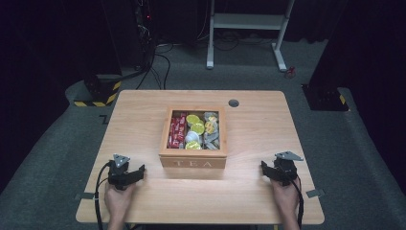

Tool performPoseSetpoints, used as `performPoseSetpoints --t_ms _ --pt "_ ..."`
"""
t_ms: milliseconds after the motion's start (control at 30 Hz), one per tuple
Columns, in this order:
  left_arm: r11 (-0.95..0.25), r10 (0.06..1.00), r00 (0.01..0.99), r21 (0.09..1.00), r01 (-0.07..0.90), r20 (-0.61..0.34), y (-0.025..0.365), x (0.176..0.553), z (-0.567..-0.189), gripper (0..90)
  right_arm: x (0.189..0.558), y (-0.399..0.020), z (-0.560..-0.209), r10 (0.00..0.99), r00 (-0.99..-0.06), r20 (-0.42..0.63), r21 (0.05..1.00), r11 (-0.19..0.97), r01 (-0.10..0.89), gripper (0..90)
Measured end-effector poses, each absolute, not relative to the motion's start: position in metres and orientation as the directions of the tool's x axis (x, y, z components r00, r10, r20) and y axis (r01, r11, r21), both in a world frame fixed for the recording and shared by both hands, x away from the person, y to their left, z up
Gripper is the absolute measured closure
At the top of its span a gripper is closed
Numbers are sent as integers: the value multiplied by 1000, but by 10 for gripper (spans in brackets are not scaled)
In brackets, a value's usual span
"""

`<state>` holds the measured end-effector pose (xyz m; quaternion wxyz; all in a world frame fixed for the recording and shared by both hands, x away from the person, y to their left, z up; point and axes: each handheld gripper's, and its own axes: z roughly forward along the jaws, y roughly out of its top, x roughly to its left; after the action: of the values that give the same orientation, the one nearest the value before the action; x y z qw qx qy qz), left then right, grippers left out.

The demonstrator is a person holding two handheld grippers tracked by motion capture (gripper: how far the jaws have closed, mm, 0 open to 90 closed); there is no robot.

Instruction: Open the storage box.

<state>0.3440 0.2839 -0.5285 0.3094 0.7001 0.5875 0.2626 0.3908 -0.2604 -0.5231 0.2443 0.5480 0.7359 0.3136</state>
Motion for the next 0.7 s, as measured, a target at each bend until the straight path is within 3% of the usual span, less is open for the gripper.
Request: performPoseSetpoints --t_ms 700 --pt "-133 978 207 746 653 -7 280 341 -528 257 391 -260 -523 958 -285 -18 729 208 652 320"
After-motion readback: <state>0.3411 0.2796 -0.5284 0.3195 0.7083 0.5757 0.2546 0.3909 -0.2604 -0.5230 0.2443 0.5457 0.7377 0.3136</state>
